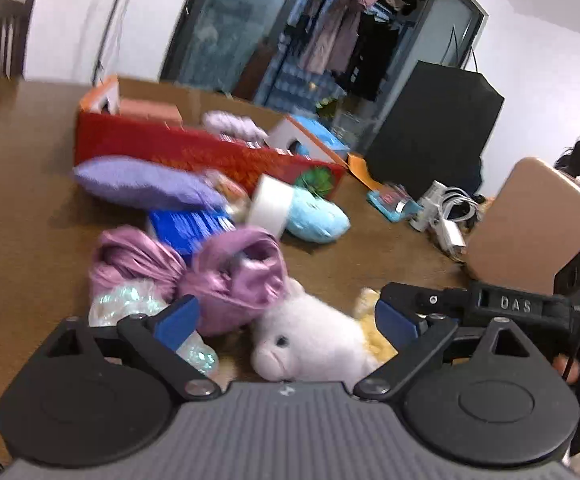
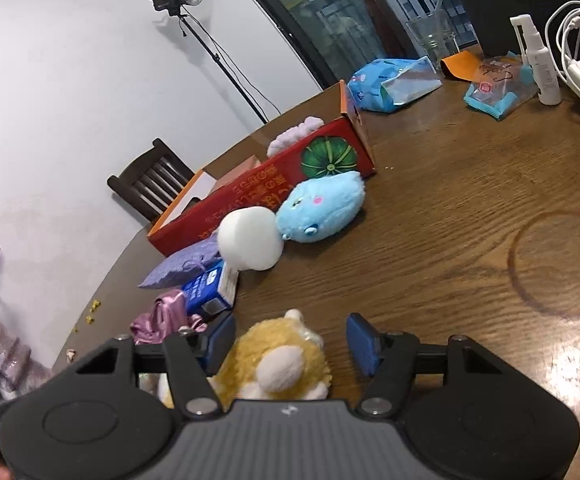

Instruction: Organize soft objects

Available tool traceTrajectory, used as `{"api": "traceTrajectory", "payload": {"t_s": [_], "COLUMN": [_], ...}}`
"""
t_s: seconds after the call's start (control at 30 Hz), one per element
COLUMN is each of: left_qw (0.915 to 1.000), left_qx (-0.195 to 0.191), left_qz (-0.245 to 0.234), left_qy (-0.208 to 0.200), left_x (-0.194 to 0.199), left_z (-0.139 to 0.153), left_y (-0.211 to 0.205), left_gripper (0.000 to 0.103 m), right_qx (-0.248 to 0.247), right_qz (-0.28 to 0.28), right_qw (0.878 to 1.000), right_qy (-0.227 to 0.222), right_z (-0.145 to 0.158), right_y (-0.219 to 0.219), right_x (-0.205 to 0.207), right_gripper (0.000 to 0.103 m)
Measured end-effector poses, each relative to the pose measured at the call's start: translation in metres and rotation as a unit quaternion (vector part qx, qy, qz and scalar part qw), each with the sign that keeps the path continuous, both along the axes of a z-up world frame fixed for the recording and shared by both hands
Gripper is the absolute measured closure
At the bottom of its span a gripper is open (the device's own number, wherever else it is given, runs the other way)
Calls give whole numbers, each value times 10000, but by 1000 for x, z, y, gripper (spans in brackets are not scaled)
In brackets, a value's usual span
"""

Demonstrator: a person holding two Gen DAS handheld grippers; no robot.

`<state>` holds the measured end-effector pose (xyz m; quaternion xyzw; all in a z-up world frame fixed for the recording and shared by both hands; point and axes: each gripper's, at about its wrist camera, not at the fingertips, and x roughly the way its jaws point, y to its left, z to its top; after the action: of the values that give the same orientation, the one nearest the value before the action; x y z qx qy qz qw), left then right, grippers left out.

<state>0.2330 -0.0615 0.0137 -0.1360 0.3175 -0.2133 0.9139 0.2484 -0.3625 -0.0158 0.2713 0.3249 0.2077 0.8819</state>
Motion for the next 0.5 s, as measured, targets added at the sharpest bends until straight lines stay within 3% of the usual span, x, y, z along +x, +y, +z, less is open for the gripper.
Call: {"api": "traceTrajectory", "payload": {"t_s": [0.07, 0.13, 0.2, 0.33, 0.5], "left_qw": [9993, 9963, 9950, 9991, 9998], "left_qx": [-94, -237, -213, 144, 72], "left_qz": [-289, -725, -928, -391, -131], "left_qy": [232, 401, 308, 91, 104], "left_x": [-5, -15, -24, -16, 10], "left_z": [2, 6, 9, 4, -4], "left_y": [-6, -15, -19, -13, -6], "left_gripper": [18, 17, 16, 13, 12], "right_qx": [18, 76, 210, 409, 379], "right_qz": [4, -88, -150, -112, -242], "right_qw": [10000, 9999, 9997, 9991, 9990], "right_qy": [-5, -55, -50, 55, -17], "right_z": [0, 2, 1, -5, -7], "right_y": [1, -4, -10, -6, 10], "right_x": [-12, -25, -34, -36, -27], "right_gripper": [41, 41, 41, 41, 42]}}
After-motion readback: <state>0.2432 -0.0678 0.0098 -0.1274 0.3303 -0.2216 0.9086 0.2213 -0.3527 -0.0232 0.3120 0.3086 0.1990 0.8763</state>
